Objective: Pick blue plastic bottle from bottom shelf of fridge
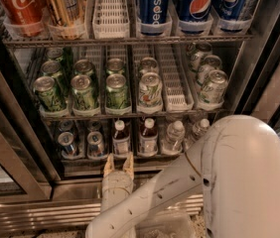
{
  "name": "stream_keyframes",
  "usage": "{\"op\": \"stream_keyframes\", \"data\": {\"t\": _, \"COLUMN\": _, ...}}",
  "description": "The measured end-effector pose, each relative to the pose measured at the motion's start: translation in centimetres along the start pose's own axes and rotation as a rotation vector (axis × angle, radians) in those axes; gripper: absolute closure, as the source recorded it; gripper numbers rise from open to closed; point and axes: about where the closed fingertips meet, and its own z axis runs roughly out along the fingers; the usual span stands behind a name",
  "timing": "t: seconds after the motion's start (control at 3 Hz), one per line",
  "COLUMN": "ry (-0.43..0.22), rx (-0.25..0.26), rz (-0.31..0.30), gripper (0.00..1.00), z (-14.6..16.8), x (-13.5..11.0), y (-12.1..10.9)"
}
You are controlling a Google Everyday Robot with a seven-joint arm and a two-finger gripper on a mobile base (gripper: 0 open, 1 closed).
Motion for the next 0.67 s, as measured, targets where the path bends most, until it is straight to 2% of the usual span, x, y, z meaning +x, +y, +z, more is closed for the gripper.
{"op": "stream_keyframes", "data": {"t": 0.67, "ry": -0.059, "rx": -0.010, "rz": 0.026, "gripper": 0.39, "z": 0.9, "x": -2.3, "y": 0.7}}
